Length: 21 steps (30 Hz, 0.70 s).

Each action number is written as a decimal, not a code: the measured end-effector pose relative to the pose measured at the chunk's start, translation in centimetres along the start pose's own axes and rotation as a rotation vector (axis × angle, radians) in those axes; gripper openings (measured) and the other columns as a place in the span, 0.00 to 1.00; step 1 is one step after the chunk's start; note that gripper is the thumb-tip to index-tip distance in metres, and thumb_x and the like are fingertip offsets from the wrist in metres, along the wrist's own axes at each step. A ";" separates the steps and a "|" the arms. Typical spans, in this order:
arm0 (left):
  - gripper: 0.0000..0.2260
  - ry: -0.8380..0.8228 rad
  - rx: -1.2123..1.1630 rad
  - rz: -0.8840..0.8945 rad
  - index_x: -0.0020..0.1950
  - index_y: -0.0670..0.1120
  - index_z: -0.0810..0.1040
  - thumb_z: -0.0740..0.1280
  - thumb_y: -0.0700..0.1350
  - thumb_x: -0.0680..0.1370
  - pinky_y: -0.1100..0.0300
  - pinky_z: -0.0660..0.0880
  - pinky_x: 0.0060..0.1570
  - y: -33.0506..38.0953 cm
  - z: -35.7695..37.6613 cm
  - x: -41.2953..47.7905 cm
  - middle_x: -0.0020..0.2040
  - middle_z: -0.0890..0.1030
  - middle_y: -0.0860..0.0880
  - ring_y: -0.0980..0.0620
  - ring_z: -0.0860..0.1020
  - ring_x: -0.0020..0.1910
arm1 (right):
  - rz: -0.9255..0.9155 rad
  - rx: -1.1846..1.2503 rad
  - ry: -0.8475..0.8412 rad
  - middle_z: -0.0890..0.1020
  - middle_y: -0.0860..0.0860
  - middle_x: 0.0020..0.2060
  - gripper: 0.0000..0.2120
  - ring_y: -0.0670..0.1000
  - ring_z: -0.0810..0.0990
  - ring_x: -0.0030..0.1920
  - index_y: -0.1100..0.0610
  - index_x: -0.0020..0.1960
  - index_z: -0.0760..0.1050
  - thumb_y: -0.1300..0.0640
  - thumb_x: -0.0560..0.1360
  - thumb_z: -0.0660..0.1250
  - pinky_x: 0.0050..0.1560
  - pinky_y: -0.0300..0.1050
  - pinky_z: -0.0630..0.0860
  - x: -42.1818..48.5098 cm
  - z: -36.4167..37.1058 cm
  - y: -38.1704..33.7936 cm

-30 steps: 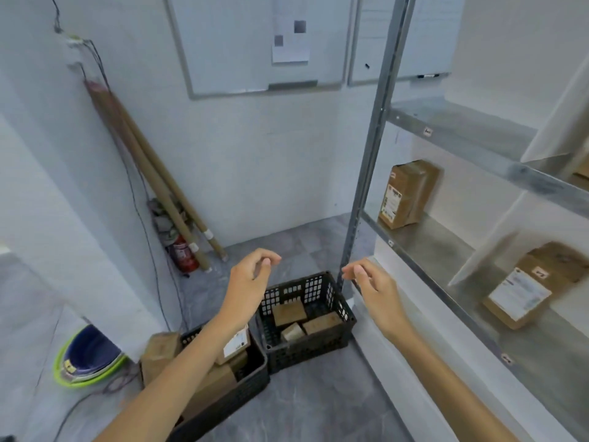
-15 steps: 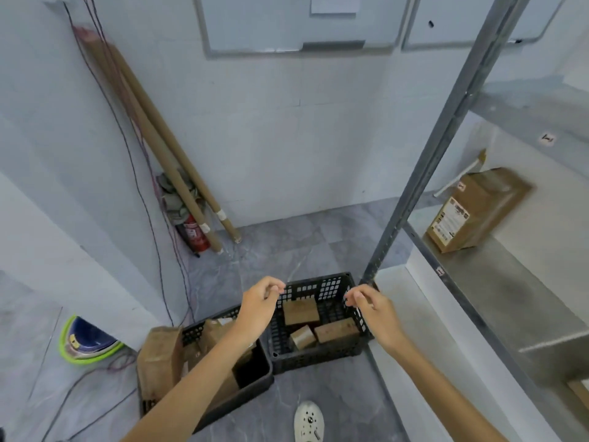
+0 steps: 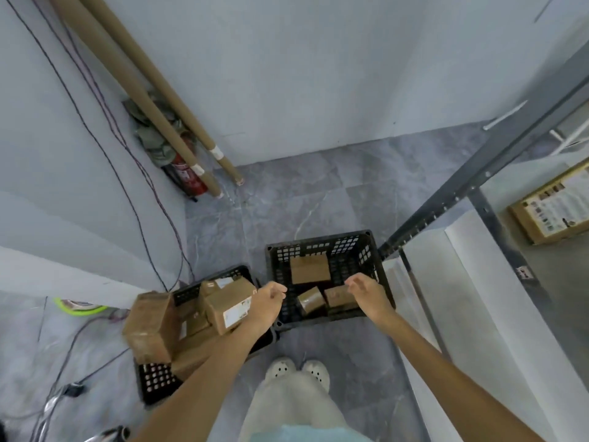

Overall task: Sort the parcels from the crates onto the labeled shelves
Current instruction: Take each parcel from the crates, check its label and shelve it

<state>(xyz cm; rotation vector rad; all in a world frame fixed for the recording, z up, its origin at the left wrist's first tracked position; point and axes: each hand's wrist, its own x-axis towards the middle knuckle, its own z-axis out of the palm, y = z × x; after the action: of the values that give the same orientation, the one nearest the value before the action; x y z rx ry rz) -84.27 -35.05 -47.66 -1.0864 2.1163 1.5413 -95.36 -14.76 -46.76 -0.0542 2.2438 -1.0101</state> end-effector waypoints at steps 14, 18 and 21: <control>0.16 -0.141 -0.255 -0.429 0.69 0.43 0.68 0.56 0.39 0.81 0.51 0.68 0.67 -20.4 15.9 29.4 0.66 0.73 0.41 0.43 0.72 0.64 | 0.251 -0.015 -0.182 0.77 0.60 0.61 0.14 0.57 0.74 0.62 0.61 0.63 0.73 0.66 0.79 0.56 0.62 0.46 0.70 27.8 18.9 22.9; 0.21 -0.208 -0.322 -0.514 0.72 0.45 0.63 0.56 0.36 0.79 0.57 0.69 0.60 -24.5 20.4 34.1 0.62 0.74 0.44 0.45 0.72 0.61 | 0.284 -0.029 -0.211 0.73 0.58 0.66 0.26 0.58 0.74 0.62 0.55 0.75 0.59 0.65 0.78 0.58 0.57 0.47 0.75 33.3 22.1 28.0; 0.23 -0.267 -0.414 -0.553 0.72 0.50 0.61 0.55 0.35 0.78 0.56 0.68 0.56 -26.3 22.6 36.1 0.61 0.74 0.48 0.47 0.72 0.58 | 0.318 -0.038 -0.267 0.73 0.57 0.65 0.30 0.50 0.78 0.47 0.52 0.77 0.49 0.60 0.80 0.57 0.36 0.37 0.74 35.2 23.9 30.2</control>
<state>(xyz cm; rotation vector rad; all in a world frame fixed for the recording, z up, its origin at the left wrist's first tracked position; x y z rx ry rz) -93.38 -32.38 -96.82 -1.3572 1.2081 1.7408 -101.90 -19.55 -98.27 0.1402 1.9515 -0.7420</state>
